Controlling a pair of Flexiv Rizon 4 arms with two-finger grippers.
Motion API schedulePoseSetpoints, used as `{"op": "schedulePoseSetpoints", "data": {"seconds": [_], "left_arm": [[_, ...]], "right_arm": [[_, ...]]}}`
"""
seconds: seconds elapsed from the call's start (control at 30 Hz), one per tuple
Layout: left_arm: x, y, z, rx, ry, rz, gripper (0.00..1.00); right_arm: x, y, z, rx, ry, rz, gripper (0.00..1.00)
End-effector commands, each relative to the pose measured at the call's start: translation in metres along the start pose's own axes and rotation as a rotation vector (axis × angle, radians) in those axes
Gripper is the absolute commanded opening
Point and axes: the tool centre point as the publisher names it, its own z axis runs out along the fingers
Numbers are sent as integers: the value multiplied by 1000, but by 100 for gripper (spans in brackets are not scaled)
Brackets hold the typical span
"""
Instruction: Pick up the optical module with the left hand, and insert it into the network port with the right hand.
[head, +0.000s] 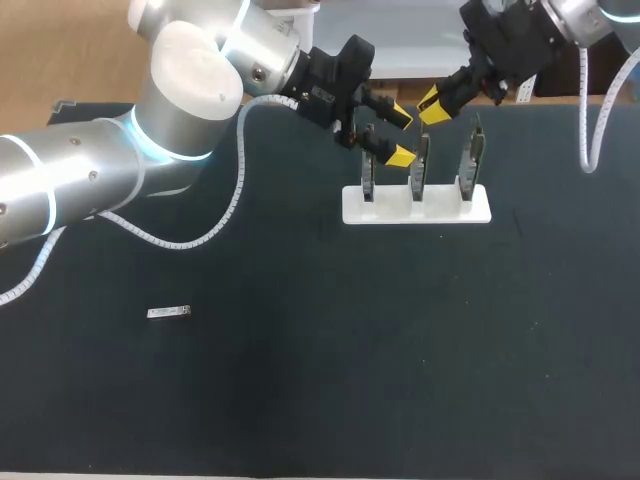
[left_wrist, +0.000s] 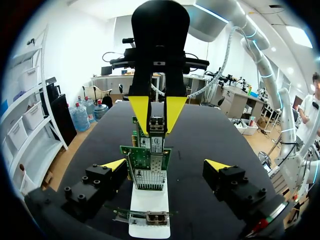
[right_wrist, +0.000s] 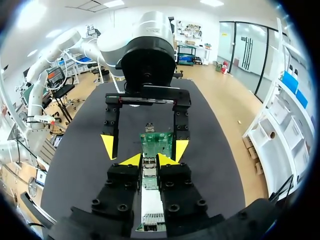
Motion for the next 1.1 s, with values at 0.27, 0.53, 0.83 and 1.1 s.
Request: {"op": "schedulePoseSetpoints", "data": {"seconds": [0.27, 0.53, 0.83, 1.1], "left_arm": [[-1, 3, 0, 5, 4, -1, 100], [-1, 3, 0, 5, 4, -1, 100], [-1, 3, 0, 5, 4, -1, 100], [-1, 3, 0, 5, 4, -1, 100]], "right_arm": [[4, 0, 3, 1, 4, 9, 0], [2, 0, 1, 3, -4, 10, 100], [-5, -3, -13, -5, -101, 39, 100], [-13, -7, -29, -14, -170, 39, 100]]}}
